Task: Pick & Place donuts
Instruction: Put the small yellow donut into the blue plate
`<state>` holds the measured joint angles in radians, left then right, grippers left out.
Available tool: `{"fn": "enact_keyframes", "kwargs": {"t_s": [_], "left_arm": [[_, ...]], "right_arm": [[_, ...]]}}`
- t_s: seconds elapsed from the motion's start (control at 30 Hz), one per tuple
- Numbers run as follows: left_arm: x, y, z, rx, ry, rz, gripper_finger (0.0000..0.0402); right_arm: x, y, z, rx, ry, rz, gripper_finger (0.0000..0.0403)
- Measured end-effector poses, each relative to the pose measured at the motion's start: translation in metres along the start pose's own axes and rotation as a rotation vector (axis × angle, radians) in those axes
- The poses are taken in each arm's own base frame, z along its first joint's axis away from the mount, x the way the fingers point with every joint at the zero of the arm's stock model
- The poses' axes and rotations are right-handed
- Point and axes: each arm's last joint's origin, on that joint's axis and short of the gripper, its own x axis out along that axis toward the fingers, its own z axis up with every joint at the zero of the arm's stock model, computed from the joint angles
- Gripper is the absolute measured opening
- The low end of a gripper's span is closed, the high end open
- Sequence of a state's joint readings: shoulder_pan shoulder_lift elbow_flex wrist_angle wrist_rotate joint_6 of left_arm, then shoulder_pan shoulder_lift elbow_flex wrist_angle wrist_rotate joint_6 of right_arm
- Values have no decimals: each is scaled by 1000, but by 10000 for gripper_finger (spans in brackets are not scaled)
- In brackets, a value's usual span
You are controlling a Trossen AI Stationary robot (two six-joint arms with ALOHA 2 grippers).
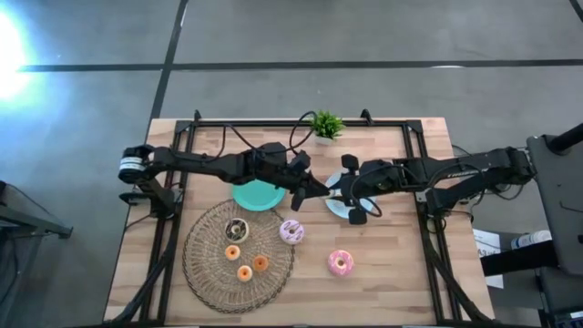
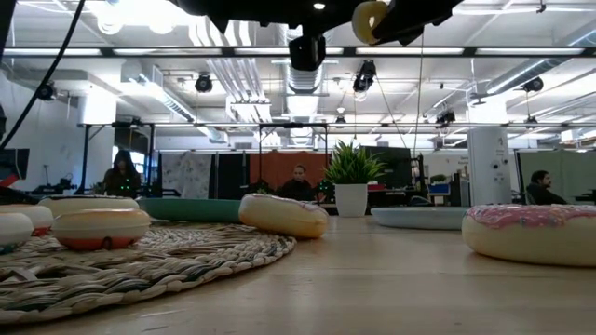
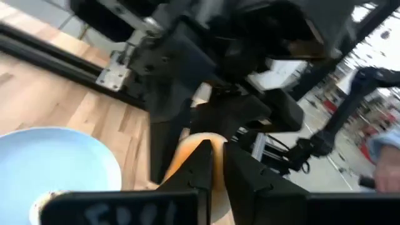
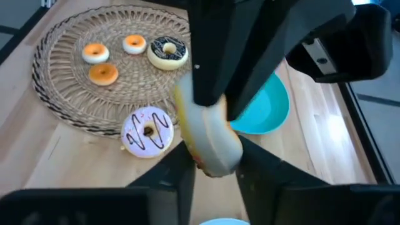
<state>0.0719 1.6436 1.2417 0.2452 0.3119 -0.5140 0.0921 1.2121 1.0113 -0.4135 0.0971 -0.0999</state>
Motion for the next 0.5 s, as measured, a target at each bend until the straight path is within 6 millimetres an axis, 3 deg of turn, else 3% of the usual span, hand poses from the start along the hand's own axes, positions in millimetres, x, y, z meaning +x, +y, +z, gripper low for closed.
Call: {"fn": "enact_keyframes", "kwargs": {"t_s": [0.27, 0.5], "left_arm": [[0, 4, -3, -31, 9, 77, 76], [-6, 15, -10, -5, 45, 300, 111]], "right_arm": [[0, 0, -2, 45, 19, -8, 17], [-3, -3, -16, 186, 161, -13, 14]]}}
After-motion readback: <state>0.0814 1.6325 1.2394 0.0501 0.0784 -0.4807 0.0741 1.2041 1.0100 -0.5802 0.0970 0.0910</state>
